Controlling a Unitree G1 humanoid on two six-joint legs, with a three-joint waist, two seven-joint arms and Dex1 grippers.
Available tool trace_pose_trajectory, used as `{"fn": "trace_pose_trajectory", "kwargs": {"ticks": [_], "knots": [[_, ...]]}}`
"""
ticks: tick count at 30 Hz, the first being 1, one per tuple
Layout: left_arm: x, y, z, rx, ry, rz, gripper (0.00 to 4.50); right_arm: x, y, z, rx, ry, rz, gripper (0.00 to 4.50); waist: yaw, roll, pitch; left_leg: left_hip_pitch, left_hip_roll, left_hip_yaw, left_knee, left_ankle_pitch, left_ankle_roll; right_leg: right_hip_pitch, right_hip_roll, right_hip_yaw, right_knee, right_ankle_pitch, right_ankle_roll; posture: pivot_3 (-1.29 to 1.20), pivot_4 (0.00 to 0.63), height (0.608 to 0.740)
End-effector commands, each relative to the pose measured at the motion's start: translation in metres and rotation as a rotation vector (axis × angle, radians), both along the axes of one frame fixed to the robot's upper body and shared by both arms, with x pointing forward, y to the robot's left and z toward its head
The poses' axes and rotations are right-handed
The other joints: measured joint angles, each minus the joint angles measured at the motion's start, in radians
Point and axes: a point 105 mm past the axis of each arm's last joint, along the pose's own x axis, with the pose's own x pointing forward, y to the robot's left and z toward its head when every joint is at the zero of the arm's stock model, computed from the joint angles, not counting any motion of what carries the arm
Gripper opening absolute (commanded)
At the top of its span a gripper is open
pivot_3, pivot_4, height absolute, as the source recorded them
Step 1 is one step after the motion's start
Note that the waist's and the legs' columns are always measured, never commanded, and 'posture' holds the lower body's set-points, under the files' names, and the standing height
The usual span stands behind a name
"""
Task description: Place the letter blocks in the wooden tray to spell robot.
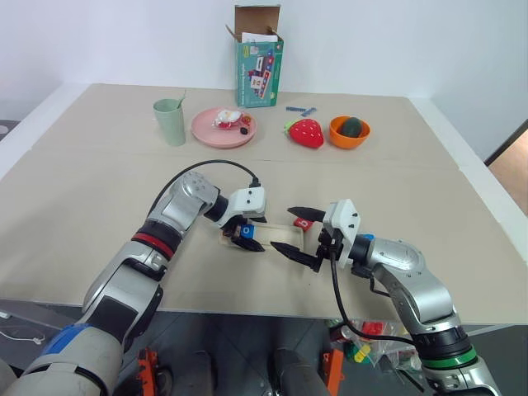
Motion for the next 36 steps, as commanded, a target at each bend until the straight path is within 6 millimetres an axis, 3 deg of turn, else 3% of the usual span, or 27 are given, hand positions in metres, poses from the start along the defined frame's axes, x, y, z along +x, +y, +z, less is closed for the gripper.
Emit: {"fn": "trace_pose_trajectory", "kwargs": {"ticks": [1, 2, 4, 5, 13, 18, 24, 26, 31, 36], "knots": [[0.001, -0.002, 0.006, 0.008, -0.016, 0.003, 3.19, -0.001, 0.000, 0.013, 0.034, -0.052, -0.008, 4.50, 0.000, 0.000, 0.000, 0.000, 0.000, 0.000, 0.000, 0.000, 0.000, 0.000, 0.000, 0.000, 0.000, 0.000, 0.000, 0.00, 0.150, 0.740], [-0.001, -0.001, 0.006, 0.009, -0.007, 0.002, 3.19, 0.000, -0.002, 0.014, 0.046, -0.050, -0.023, 4.50, 0.000, 0.000, 0.000, 0.000, 0.000, 0.000, 0.000, 0.000, 0.000, 0.000, 0.000, 0.000, 0.000, 0.000, 0.000, 0.00, 0.150, 0.740], [-0.003, 0.000, 0.004, 0.008, 0.007, 0.010, 4.22, 0.002, -0.004, 0.014, 0.059, -0.048, -0.043, 4.50, 0.000, 0.000, 0.000, 0.000, 0.000, 0.000, 0.000, 0.000, 0.000, 0.000, 0.000, 0.000, 0.000, 0.000, 0.000, 0.00, 0.150, 0.740], [-0.004, 0.001, 0.003, 0.008, 0.011, 0.013, 4.46, 0.002, -0.004, 0.014, 0.061, -0.047, -0.049, 4.50, 0.000, 0.000, 0.000, 0.000, 0.000, 0.000, 0.000, 0.000, 0.000, 0.000, 0.000, 0.000, 0.000, 0.000, 0.000, 0.00, 0.150, 0.740], [-0.004, 0.003, 0.002, 0.007, -0.002, 0.011, 4.49, 0.004, -0.003, 0.013, 0.060, -0.053, -0.052, 4.50, 0.000, 0.000, 0.000, 0.000, 0.000, 0.000, -0.001, 0.000, 0.000, 0.000, 0.000, 0.000, 0.000, 0.000, 0.000, 0.00, 0.150, 0.740], [-0.001, 0.003, 0.031, -0.084, -0.047, 0.008, 4.49, 0.013, -0.009, 0.022, 0.091, -0.054, -0.115, 4.50, 0.000, 0.000, 0.000, 0.000, 0.000, 0.000, -0.001, 0.000, 0.000, 0.000, 0.000, 0.000, 0.000, 0.000, 0.000, 0.00, 0.150, 0.740], [-0.007, 0.021, 0.083, -0.300, -0.047, 0.027, 4.49, 0.035, -0.024, 0.033, 0.117, 0.000, -0.265, 4.50, -0.001, 0.002, 0.002, -0.001, 0.001, 0.000, -0.001, 0.000, 0.000, -0.002, 0.000, -0.001, 0.000, 0.000, -0.001, 0.00, 0.150, 0.740], [-0.015, 0.030, 0.092, -0.380, -0.017, 0.040, 4.49, 0.040, -0.026, 0.032, 0.087, 0.018, -0.293, 4.50, -0.001, 0.003, 0.002, -0.001, 0.001, -0.001, -0.001, 0.000, 0.000, -0.002, 0.000, -0.001, 0.000, 0.000, 0.000, 0.00, 0.150, 0.740], [-0.040, 0.047, 0.088, -0.587, -0.079, 0.106, 4.49, 0.043, -0.030, 0.022, -0.034, 0.072, -0.350, 4.50, -0.003, 0.004, 0.001, -0.001, 0.001, -0.001, -0.003, -0.001, 0.000, -0.002, -0.001, -0.001, 0.000, -0.001, -0.001, 0.00, 0.150, 0.740], [-0.064, 0.062, 0.063, -0.673, -0.129, 0.263, 4.49, 0.042, -0.038, 0.015, -0.129, 0.112, -0.396, 4.50, 0.000, 0.004, 0.001, -0.001, 0.001, -0.002, -0.003, -0.001, 0.000, -0.002, -0.001, -0.002, 0.000, -0.002, -0.003, 0.00, 0.150, 0.740]]}}
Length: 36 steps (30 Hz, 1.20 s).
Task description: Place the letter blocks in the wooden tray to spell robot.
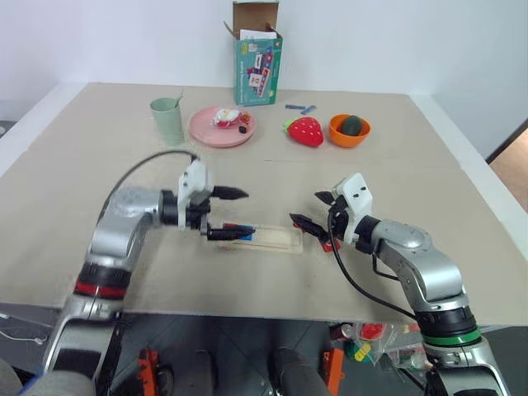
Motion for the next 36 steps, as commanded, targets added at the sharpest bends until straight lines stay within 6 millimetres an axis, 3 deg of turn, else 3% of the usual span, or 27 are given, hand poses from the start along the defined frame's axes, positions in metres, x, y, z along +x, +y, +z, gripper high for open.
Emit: {"fn": "trace_pose_trajectory", "kwargs": {"ticks": [1, 4, 9, 19, 30, 36], "knots": [[-0.014, 0.006, 0.014, -0.082, -0.090, 0.109, 4.49, -0.003, 0.003, 0.012, -0.057, -0.024, 0.013, 4.50, 0.000, 0.000, 0.000, 0.000, 0.000, 0.000, 0.000, 0.000, 0.000, 0.000, 0.000, 0.000, 0.000, 0.000, 0.000, 0.00, 0.150, 0.740], [-0.026, 0.007, -0.002, -0.074, -0.058, 0.175, 4.49, -0.002, 0.004, 0.011, -0.066, 0.002, 0.011, 4.50, 0.000, 0.000, 0.000, 0.001, 0.000, 0.000, 0.002, 0.001, -0.001, 0.002, 0.000, 0.000, 0.000, 0.001, 0.001, 0.00, 0.150, 0.740], [-0.036, 0.005, -0.010, -0.081, -0.029, 0.237, 4.49, 0.000, 0.007, 0.007, -0.078, 0.027, 0.019, 4.50, 0.000, 0.000, 0.000, 0.002, 0.000, 0.003, 0.003, 0.004, 0.001, 0.003, -0.001, 0.002, -0.001, 0.001, -0.004, 0.00, 0.150, 0.740], [-0.037, 0.003, -0.010, -0.083, -0.034, 0.302, 4.49, 0.007, 0.008, -0.010, -0.015, 0.111, -0.033, 4.50, -0.001, 0.000, 0.000, 0.005, 0.000, 0.008, 0.002, 0.004, 0.002, 0.002, -0.001, 0.004, -0.001, 0.002, -0.005, 0.00, 0.150, 0.740], [-0.035, -0.002, -0.011, -0.082, -0.033, 0.304, 4.49, 0.017, 0.008, -0.009, 0.060, 0.157, -0.088, 4.50, -0.002, 0.000, 0.000, 0.004, 0.000, 0.008, 0.000, 0.004, 0.002, 0.001, -0.001, 0.005, -0.001, 0.001, -0.004, 0.00, 0.150, 0.740], [-0.036, -0.003, -0.011, -0.082, -0.030, 0.298, 4.50, 0.014, 0.006, -0.015, 0.032, 0.174, -0.089, 2.57, -0.003, 0.000, 0.000, 0.004, 0.000, 0.008, -0.001, 0.004, 0.002, 0.001, -0.001, 0.005, -0.002, 0.001, -0.004, 0.00, 0.150, 0.740]]}}
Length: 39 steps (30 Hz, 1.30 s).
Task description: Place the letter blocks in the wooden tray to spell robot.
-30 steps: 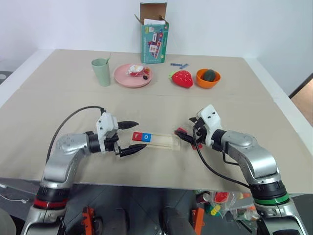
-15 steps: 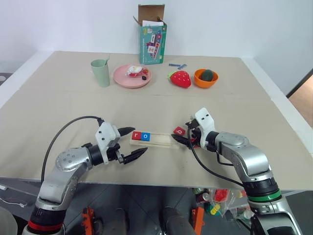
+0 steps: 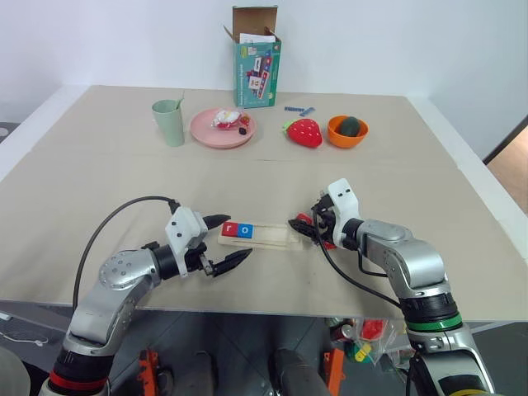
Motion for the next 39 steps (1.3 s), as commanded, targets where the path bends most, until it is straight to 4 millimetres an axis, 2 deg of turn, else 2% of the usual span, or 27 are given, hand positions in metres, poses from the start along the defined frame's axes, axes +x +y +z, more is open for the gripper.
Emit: {"fn": "trace_pose_trajectory", "kwargs": {"ticks": [1, 7, 14, 17, 23, 32, 39], "knots": [[-0.003, -0.004, 0.011, -0.010, -0.042, -0.020, 4.50, 0.000, -0.002, 0.009, 0.000, -0.029, -0.001, 2.29, 0.000, 0.000, 0.000, 0.000, 0.000, 0.000, 0.000, 0.000, 0.000, 0.000, 0.000, 0.000, 0.000, 0.000, 0.000, 0.00, 0.150, 0.740], [-0.004, -0.006, 0.010, -0.018, -0.033, -0.024, 4.50, -0.003, -0.001, 0.005, -0.050, -0.035, 0.029, 0.10, 0.000, 0.000, 0.000, 0.000, 0.000, 0.000, -0.001, 0.000, 0.000, 0.000, 0.000, 0.000, -0.001, 0.000, 0.000, 0.00, 0.150, 0.740], [-0.004, -0.008, 0.008, -0.019, -0.024, -0.030, 4.50, -0.002, -0.002, 0.012, -0.022, -0.046, 0.024, 0.04, 0.000, 0.000, 0.000, 0.001, 0.000, 0.000, -0.005, 0.000, 0.000, 0.000, 0.000, 0.000, -0.002, 0.000, 0.000, 0.00, 0.150, 0.740], [-0.005, -0.010, 0.006, -0.017, -0.016, -0.037, 4.50, 0.001, -0.001, 0.022, -0.024, -0.084, 0.026, 0.77, 0.000, 0.000, 0.000, 0.002, 0.000, 0.000, -0.007, 0.000, 0.000, 0.000, 0.000, 0.000, -0.003, 0.000, -0.001, 0.00, 0.150, 0.740], [-0.005, -0.011, 0.005, -0.005, -0.017, -0.044, 4.50, 0.000, 0.006, 0.042, -0.045, -0.170, 0.050, 2.83, 0.000, 0.000, 0.000, 0.002, 0.000, 0.000, -0.011, 0.000, 0.000, -0.002, 0.000, 0.000, -0.003, -0.001, 0.001, 0.00, 0.150, 0.740], [-0.007, -0.012, 0.006, -0.015, -0.024, -0.047, 4.50, -0.011, 0.004, 0.015, -0.092, -0.066, 0.049, 2.83, 0.001, 0.000, 0.000, 0.002, -0.001, -0.001, -0.013, 0.000, 0.000, -0.002, 0.000, 0.000, -0.004, -0.002, 0.003, 0.00, 0.150, 0.740], [-0.007, -0.010, 0.005, -0.007, -0.024, -0.042, 4.50, -0.013, 0.001, 0.004, -0.100, -0.024, 0.043, 2.83, 0.001, 0.000, 0.000, 0.002, -0.001, 0.000, -0.013, 0.000, 0.000, -0.002, 0.000, 0.000, -0.004, -0.003, -0.001, 0.00, 0.150, 0.740]]}}
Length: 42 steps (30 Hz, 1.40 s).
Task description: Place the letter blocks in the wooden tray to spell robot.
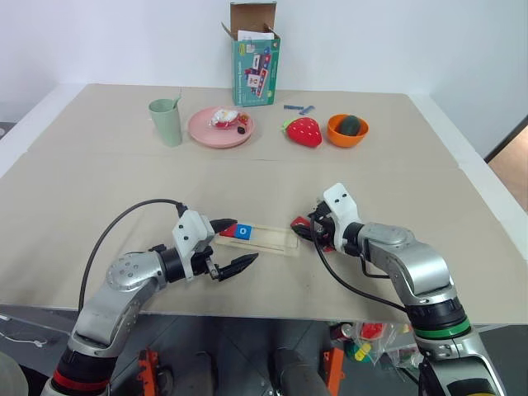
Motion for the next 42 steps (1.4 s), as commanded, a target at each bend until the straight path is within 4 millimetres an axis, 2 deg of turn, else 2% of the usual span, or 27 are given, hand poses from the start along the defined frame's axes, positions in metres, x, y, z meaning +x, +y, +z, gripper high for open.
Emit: {"fn": "trace_pose_trajectory", "kwargs": {"ticks": [1, 9, 11, 14, 15, 22, 24, 27, 32, 36, 42], "knots": [[-0.003, -0.002, 0.009, -0.002, -0.043, -0.013, 4.50, -0.001, -0.001, 0.005, -0.003, -0.020, -0.001, 2.83, 0.000, 0.000, 0.000, 0.000, 0.000, 0.000, 0.000, 0.000, 0.000, 0.000, 0.000, 0.000, 0.000, 0.000, 0.000, 0.00, 0.150, 0.740], [-0.003, 0.000, 0.007, 0.003, -0.038, -0.002, 4.50, 0.001, 0.000, -0.002, -0.002, 0.013, 0.001, 2.83, 0.000, 0.000, 0.000, 0.000, 0.000, 0.000, 0.000, 0.000, 0.000, 0.000, 0.000, 0.000, 0.000, 0.000, 0.000, 0.00, 0.150, 0.740], [-0.003, -0.001, 0.007, 0.005, -0.037, -0.002, 4.50, 0.002, 0.001, -0.004, -0.001, 0.021, 0.005, 2.31, 0.000, 0.000, 0.000, 0.001, 0.000, 0.000, 0.000, 0.000, 0.000, 0.001, 0.000, 0.000, 0.000, 0.000, 0.000, 0.00, 0.150, 0.740], [-0.003, -0.002, 0.007, 0.006, -0.038, -0.002, 4.50, 0.002, 0.002, -0.006, -0.005, 0.034, 0.009, 1.28, 0.000, 0.000, 0.000, 0.001, 0.000, 0.000, 0.000, 0.000, 0.000, 0.001, 0.000, 0.000, 0.000, 0.000, 0.000, 0.00, 0.150, 0.740], [-0.003, -0.002, 0.006, 0.006, -0.038, -0.001, 4.50, 0.002, 0.002, -0.007, -0.006, 0.041, 0.010, 1.17, 0.000, 0.000, 0.000, 0.001, 0.000, 0.000, 0.000, 0.000, 0.000, 0.001, 0.000, 0.000, 0.000, 0.000, 0.000, 0.00, 0.150, 0.740], [-0.003, -0.001, 0.005, 0.004, -0.030, 0.009, 4.50, 0.002, 0.003, -0.006, -0.012, 0.037, 0.017, 1.17, 0.000, 0.000, 0.000, 0.001, 0.000, 0.000, 0.000, 0.000, 0.000, 0.002, 0.000, 0.000, 0.000, 0.000, -0.001, 0.00, 0.150, 0.740], [-0.003, -0.001, 0.005, 0.002, -0.027, 0.012, 4.50, 0.006, 0.001, 0.003, 0.001, 0.007, -0.006, 1.17, 0.000, 0.000, 0.000, 0.001, 0.000, 0.000, 0.000, 0.000, 0.000, 0.002, 0.000, 0.000, 0.000, 0.000, -0.001, 0.00, 0.150, 0.740], [-0.003, -0.001, 0.004, 0.002, -0.025, 0.014, 4.50, 0.013, -0.006, 0.016, 0.044, -0.014, -0.095, 1.17, 0.000, 0.000, 0.000, 0.001, 0.000, 0.000, 0.000, 0.000, 0.000, 0.001, 0.000, 0.000, 0.000, 0.000, -0.001, 0.00, 0.150, 0.740], [-0.004, -0.001, 0.003, 0.001, -0.021, 0.018, 4.50, 0.018, -0.023, 0.027, 0.046, -0.040, -0.262, 1.17, 0.000, 0.000, 0.000, 0.000, 0.000, 0.000, 0.000, 0.000, 0.000, 0.001, 0.000, 0.000, 0.000, 0.000, -0.001, 0.00, 0.150, 0.740], [-0.004, -0.002, 0.001, 0.002, -0.016, 0.020, 4.50, 0.012, -0.032, 0.027, 0.061, -0.038, -0.418, 1.17, -0.001, 0.000, 0.000, 0.000, 0.000, 0.000, -0.001, 0.000, 0.000, 0.000, 0.000, 0.000, 0.000, 0.001, 0.001, 0.00, 0.150, 0.740], [-0.005, -0.004, 0.000, 0.003, -0.010, 0.012, 4.50, 0.002, -0.027, 0.018, 0.095, 0.005, -0.494, 1.17, -0.001, 0.000, 0.000, 0.000, 0.000, 0.000, -0.002, 0.000, 0.000, -0.002, 0.000, -0.001, 0.000, 0.001, 0.003, 0.00, 0.150, 0.740]]}}
